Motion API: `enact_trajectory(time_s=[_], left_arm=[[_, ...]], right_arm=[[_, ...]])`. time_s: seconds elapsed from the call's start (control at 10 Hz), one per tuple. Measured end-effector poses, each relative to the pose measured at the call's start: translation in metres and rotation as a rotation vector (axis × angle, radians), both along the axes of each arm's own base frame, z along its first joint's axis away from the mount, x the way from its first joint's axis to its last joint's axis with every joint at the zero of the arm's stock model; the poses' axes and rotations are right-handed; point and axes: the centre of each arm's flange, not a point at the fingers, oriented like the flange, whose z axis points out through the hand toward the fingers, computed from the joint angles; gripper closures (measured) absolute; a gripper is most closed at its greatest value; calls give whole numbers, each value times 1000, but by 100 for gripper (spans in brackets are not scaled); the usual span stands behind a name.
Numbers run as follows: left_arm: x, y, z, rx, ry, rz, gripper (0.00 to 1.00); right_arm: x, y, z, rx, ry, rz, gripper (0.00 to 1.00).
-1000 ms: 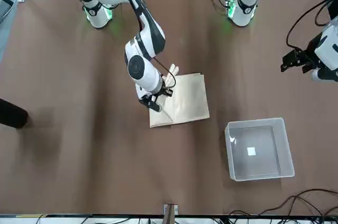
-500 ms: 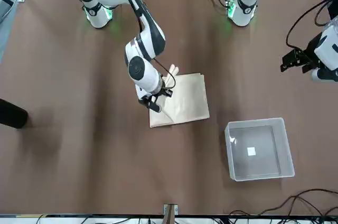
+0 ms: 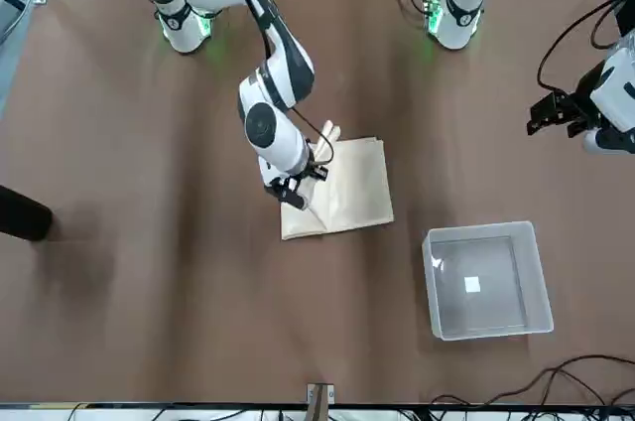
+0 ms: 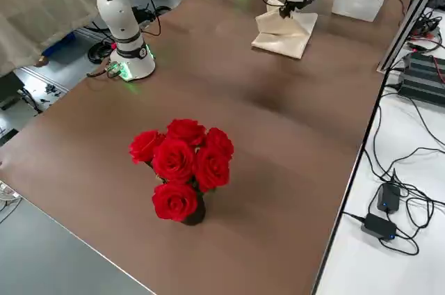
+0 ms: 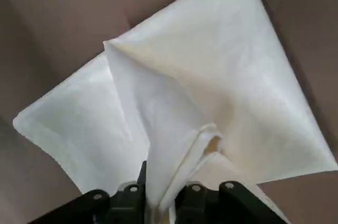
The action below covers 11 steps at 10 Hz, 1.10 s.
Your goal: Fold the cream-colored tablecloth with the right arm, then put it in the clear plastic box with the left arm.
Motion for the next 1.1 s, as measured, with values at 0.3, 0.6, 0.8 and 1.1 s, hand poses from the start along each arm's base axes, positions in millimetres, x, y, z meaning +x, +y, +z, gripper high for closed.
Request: enact_trajectory(time_s=[0.3,0.6,0.8,1.1], left_arm=[[0,0,0,0,0,0,0],[0,0,0,0,0,0,0],[0,0,0,0,0,0,0],[0,0,0,0,0,0,0]], right_arm=[[-4,15,-2,15,-34,-14,92],[-10,28,-11,16,-47,-25,92],[-7,31,-7,27,-59,-48,92],[-4,35,-7,37,-73,-70,92]])
